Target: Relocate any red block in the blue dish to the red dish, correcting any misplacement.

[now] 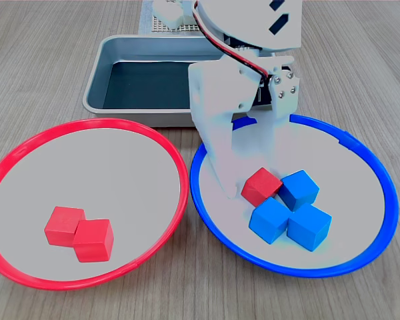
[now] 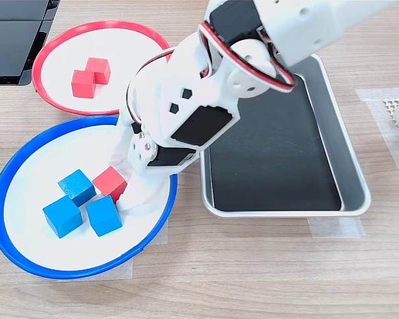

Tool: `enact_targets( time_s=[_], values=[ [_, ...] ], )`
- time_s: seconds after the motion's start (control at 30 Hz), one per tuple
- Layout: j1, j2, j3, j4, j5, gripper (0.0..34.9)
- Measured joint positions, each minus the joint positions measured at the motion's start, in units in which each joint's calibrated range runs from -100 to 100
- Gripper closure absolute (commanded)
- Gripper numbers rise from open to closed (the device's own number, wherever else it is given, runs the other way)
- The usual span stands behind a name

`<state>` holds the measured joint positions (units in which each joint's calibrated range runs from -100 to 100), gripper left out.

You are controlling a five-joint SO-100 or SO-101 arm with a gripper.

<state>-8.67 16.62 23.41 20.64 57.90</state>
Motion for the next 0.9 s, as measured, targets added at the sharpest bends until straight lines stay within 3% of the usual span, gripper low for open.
enact_targets(
  time_s=[0.6,0.9],
  values=[
    [-1.3,0.6,-0.1,-3.0,0.0,15.4],
    [-1.3,0.9,-0.1,-3.9,0.2,18.9]
  ],
)
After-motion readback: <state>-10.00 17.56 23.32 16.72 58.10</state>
